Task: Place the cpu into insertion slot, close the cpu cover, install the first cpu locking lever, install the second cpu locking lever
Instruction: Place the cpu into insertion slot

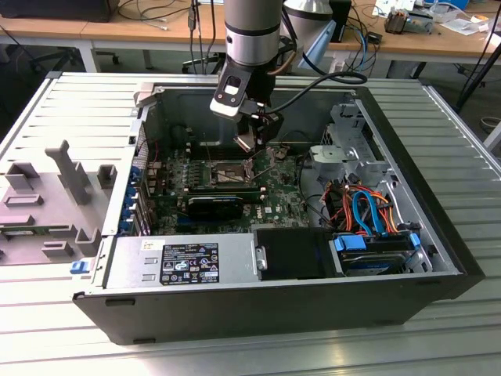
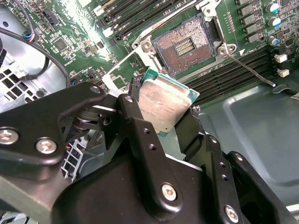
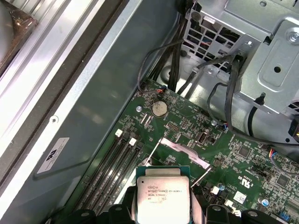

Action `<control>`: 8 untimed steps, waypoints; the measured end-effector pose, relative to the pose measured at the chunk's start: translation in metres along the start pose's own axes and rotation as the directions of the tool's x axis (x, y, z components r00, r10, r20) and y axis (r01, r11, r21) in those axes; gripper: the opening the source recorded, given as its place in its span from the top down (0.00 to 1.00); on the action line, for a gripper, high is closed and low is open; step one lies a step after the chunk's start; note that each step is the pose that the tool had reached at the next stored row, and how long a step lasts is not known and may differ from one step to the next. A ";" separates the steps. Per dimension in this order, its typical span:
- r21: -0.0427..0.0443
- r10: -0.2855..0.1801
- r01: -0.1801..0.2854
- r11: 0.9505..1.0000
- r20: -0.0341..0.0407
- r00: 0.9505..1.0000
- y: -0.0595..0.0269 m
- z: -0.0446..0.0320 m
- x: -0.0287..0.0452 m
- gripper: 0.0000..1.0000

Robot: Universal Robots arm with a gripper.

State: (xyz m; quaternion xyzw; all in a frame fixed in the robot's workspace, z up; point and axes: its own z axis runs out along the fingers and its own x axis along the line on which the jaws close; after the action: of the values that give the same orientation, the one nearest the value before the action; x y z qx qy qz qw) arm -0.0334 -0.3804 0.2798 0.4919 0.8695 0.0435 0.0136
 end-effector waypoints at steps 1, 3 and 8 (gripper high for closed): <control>0.000 0.001 -0.001 1.000 0.000 1.000 0.0000 0.0000 0.0000 0.45; 0.000 0.001 -0.001 1.000 0.000 1.000 0.0000 0.0001 0.0000 0.45; 0.000 0.004 -0.004 1.000 0.000 1.000 0.0000 0.0002 0.0000 0.45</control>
State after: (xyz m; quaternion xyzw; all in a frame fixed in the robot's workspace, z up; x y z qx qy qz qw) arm -0.0334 -0.3804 0.2797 0.4936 0.8685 0.0434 0.0137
